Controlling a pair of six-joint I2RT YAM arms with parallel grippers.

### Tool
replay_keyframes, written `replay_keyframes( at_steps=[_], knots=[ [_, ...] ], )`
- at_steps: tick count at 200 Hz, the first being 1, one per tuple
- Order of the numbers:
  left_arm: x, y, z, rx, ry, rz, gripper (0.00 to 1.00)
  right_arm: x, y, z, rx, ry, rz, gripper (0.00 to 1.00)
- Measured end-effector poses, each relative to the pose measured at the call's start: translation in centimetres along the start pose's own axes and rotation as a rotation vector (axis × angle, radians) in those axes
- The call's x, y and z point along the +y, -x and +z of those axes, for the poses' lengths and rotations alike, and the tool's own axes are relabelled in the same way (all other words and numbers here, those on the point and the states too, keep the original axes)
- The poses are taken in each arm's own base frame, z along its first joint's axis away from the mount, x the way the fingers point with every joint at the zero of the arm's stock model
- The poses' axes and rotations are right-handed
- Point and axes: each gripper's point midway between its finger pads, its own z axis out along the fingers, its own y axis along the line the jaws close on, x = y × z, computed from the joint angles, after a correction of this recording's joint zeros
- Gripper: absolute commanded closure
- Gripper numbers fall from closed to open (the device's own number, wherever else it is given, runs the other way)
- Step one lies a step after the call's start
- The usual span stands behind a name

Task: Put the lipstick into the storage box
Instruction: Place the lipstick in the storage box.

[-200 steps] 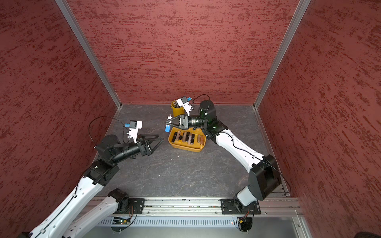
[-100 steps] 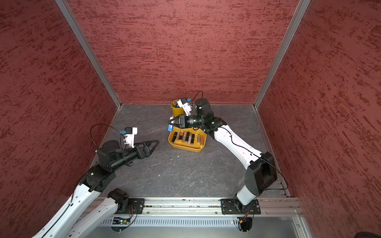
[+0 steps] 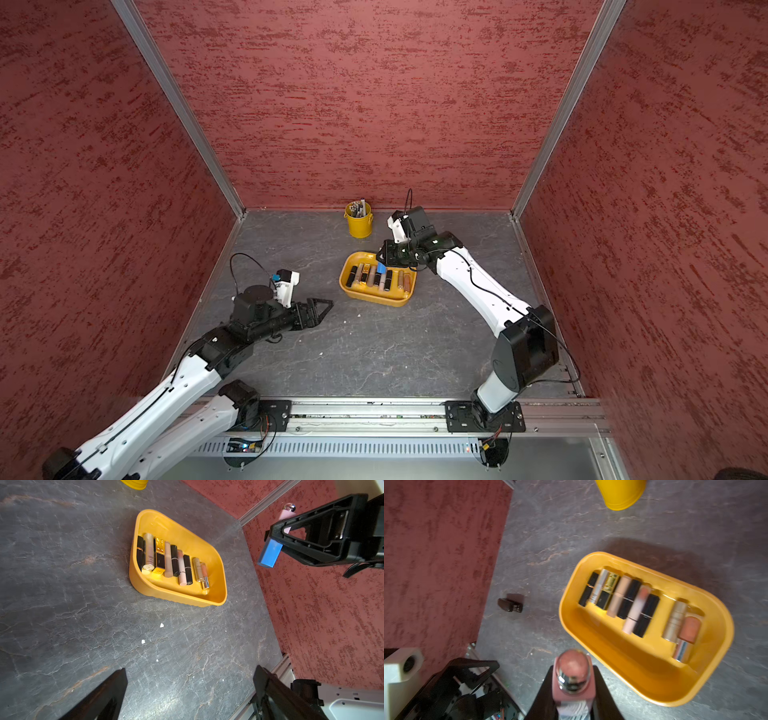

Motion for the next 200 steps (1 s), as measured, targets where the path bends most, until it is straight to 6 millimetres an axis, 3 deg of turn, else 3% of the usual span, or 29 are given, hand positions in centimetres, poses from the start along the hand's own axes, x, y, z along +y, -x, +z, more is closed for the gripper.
replay_keyframes(
  at_steps=[40,89,130,200],
  knots=[
    [-0.3,-1.3,1.8,0.039,-0.019,0.041,0.0,-4.9,-0.8,2.7,0.062,-0.129,0.056,0.9],
    [1.0,-2.8,3.0,0.049,-0.005,0.017,0.0,-9.5,-2.4,8.1,0.183,-0.228,0.09,0.89],
    [1.4,-2.8,3.1,0.045,0.013,-0.018,0.0,-10.8,-1.8,11.1,0.215,-0.259,0.085,0.87],
    [1.6,-2.5,2.9,0.028,0.021,-0.027,0.0,-12.1,-0.1,12.5,0.193,-0.302,0.082,0.85]
  ],
)
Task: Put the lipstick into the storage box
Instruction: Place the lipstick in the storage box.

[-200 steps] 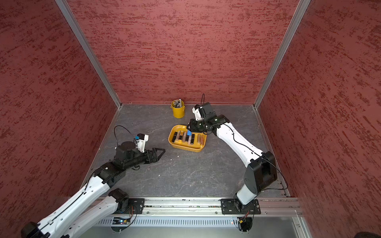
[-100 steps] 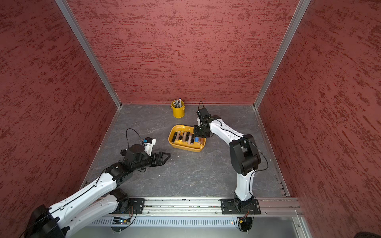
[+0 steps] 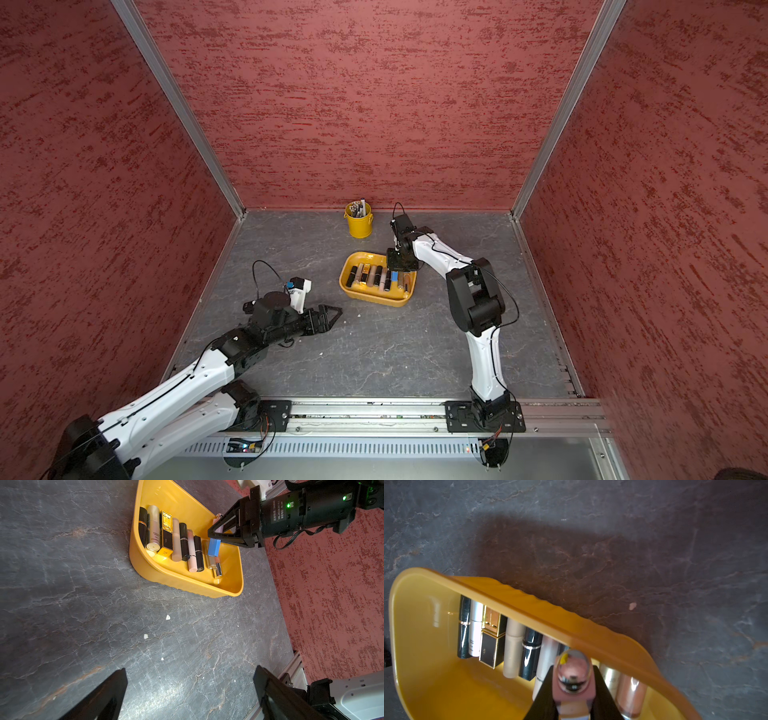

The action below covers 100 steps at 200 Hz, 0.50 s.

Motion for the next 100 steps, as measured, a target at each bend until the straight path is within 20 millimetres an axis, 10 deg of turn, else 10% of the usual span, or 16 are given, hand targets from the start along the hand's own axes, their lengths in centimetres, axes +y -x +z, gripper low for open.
replay_keyframes(
  at_steps=[100],
  knots=[
    [0.2,0.17,-0.18,-0.006,0.005,-0.003,0.0,-0.24,-0.05,0.33,0.0,-0.003,0.007,0.71]
  ],
)
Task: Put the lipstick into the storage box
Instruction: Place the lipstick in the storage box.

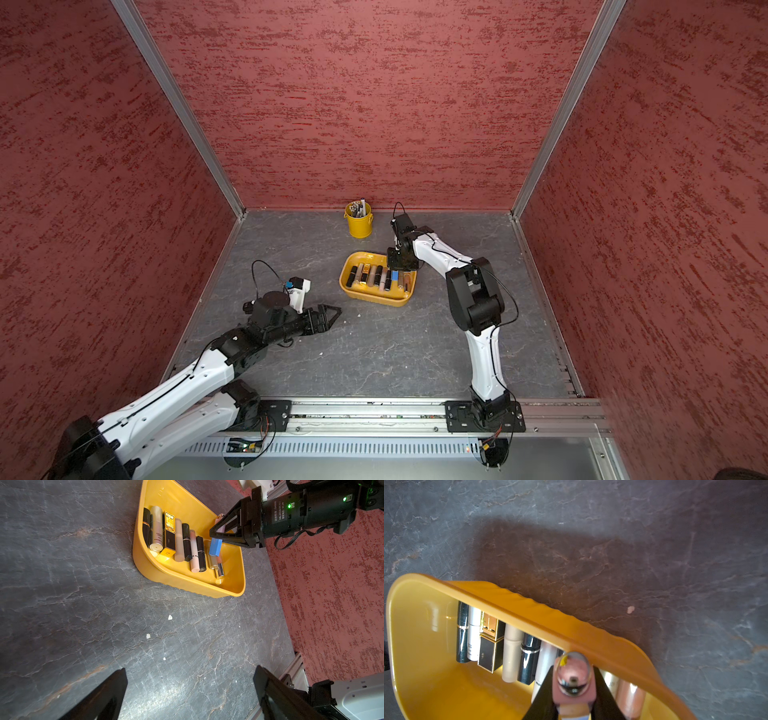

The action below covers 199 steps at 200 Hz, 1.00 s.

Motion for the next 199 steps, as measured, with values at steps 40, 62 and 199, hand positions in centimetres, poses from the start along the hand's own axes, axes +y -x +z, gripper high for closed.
replay_keyframes(
  at_steps=[40,62,199],
  knots=[
    [0.0,0.2,-0.1,-0.006,-0.001,-0.001,0.0,-0.7,-1.6,0.8,0.032,-0.003,0.019,0.66],
    [0.1,0.1,-0.1,-0.004,0.002,-0.003,0.0,-0.7,-1.8,0.6,0.03,0.002,0.028,0.63],
    [0.4,1.4,-1.9,-0.087,0.026,-0.001,0.0,2.0,-2.1,-6.8,-0.133,0.164,0.005,0.5]
  ],
)
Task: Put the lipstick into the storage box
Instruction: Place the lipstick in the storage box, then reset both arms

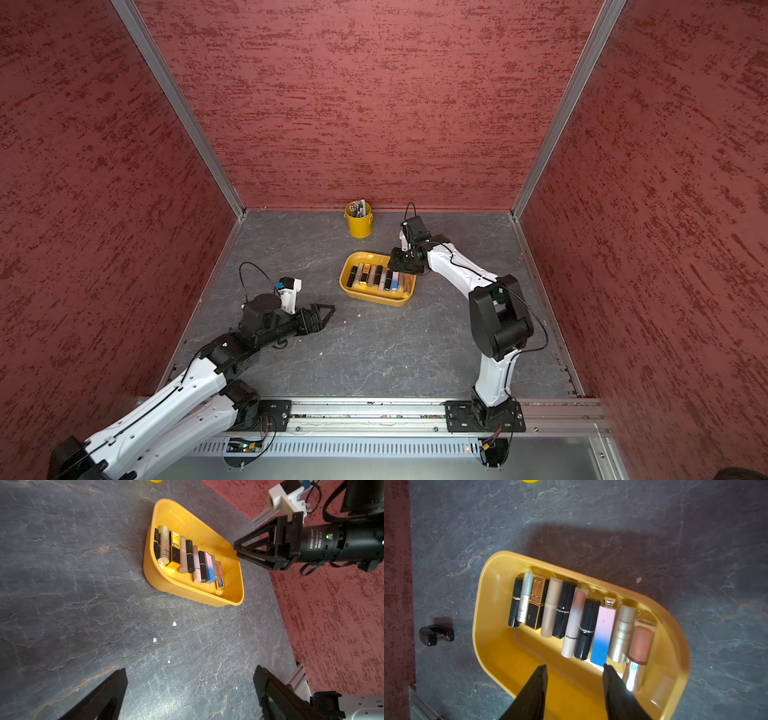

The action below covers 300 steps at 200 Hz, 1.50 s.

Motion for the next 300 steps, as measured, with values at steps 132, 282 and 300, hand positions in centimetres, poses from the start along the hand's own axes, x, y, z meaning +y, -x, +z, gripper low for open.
replay_keyframes(
  at_steps=[132,282,300],
  knots=[
    [5.0,4.2,-4.1,-0.322,0.264,0.173,0.0,-7.5,-0.9,-10.0,-0.597,-0.219,-0.395,0.23],
    [12.4,8.5,-4.7,-0.385,0.543,0.197,0.0,-19.4,1.2,-9.5,-0.747,-0.413,-0.234,0.22],
    [13.1,9.2,-5.3,-0.411,0.553,0.178,0.0,-19.3,1.5,-9.4,-0.771,-0.396,-0.247,0.22]
  ],
)
